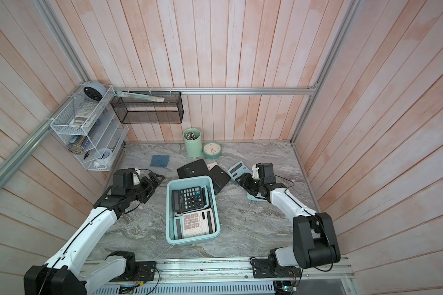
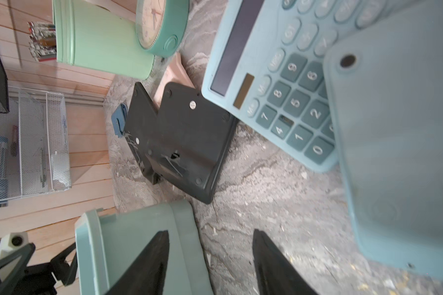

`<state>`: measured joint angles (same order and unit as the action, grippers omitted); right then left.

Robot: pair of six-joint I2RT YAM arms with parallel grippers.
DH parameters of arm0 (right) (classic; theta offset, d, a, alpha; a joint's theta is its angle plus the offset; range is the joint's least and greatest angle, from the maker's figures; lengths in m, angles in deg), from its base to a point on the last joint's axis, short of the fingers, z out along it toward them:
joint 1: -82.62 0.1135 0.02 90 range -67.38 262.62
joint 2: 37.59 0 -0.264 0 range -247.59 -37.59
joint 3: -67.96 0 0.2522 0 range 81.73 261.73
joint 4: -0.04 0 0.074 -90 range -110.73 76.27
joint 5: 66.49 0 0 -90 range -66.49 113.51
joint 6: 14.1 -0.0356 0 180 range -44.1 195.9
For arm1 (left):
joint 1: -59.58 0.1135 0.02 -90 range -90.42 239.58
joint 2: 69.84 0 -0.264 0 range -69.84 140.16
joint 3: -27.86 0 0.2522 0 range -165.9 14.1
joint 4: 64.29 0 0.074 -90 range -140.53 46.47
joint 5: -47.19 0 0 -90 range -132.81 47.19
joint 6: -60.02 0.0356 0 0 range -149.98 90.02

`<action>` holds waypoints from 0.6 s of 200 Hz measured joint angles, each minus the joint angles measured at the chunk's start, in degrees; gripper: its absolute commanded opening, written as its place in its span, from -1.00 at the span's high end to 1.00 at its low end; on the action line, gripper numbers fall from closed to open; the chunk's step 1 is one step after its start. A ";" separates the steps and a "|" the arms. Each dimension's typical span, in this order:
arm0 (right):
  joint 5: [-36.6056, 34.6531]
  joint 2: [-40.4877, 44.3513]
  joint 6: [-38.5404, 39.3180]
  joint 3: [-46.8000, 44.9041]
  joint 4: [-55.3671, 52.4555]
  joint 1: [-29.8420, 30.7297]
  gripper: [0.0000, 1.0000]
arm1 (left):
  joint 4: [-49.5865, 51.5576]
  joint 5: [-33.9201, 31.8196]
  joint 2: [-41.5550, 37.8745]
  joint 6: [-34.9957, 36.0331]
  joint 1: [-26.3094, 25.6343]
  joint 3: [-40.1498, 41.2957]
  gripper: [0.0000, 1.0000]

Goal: Put the calculator in the storage box
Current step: Adjust the storage box at the center of the board, then pick up the calculator from the center of the board.

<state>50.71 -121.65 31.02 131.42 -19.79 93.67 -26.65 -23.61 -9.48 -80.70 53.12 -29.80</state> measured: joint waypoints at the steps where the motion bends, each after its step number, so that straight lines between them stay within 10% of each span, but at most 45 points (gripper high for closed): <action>1: -0.11 -0.35 0.00 0.44 -0.02 0.00 -0.18 | 0.15 0.00 -0.09 0.04 0.00 0.04 -1.00; 53: -9.03 -10.73 4.11 17.46 -7.10 -0.09 -0.26 | 3.26 0.63 2.95 0.94 0.00 -3.56 -1.00; 120: -7.72 -23.45 6.38 30.97 -11.98 -7.76 -0.24 | 4.22 -0.20 30.05 7.85 -10.49 -43.10 -1.00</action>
<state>43.00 -145.10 37.40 162.39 -31.77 85.91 -22.43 -23.80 20.57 -72.85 42.63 -72.90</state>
